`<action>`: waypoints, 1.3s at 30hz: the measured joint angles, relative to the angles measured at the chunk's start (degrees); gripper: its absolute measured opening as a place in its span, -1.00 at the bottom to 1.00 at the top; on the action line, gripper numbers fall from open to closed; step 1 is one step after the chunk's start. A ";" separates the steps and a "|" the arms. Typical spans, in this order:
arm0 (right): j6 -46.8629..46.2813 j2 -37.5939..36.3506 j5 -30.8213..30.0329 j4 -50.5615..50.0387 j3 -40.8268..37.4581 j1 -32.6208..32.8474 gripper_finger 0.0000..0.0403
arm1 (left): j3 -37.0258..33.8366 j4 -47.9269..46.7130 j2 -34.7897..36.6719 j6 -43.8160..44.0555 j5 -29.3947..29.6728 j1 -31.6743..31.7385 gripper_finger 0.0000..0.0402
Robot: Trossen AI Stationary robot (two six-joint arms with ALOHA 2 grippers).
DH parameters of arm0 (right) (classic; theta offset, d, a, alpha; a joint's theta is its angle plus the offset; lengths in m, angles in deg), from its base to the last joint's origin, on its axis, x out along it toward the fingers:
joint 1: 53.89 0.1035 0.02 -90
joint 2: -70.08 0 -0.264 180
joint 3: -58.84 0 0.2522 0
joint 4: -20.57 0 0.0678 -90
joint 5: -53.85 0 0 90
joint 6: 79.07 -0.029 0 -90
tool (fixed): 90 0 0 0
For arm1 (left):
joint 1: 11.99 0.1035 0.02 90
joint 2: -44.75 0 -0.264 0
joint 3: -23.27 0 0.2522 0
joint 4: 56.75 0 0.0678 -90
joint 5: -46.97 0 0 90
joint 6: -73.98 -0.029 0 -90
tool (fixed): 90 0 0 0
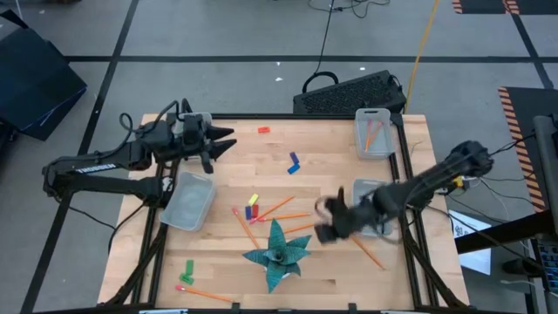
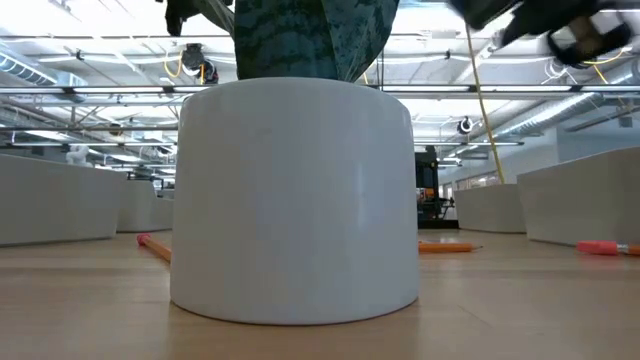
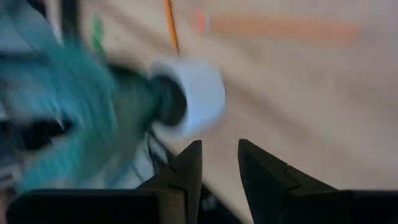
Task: Sort crayons/erasers/pens/pencils in bins
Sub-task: Put the orange pencil into the top right gray bin
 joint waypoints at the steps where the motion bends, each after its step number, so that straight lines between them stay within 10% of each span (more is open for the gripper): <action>1: -1.82 1.30 0.90 -1.51 1.63 2.14 -0.53 | 0.00 -0.18 -0.01 0.00 0.00 0.09 -0.07; 12: -16.79 7.79 8.25 -12.07 3.30 18.69 -0.41 | 0.00 -1.56 -0.41 0.38 -0.01 0.19 -0.07; 39: -14.17 7.62 9.76 -11.19 -16.56 24.74 -0.44 | -0.02 -0.50 -5.20 4.90 -0.28 -0.09 -0.07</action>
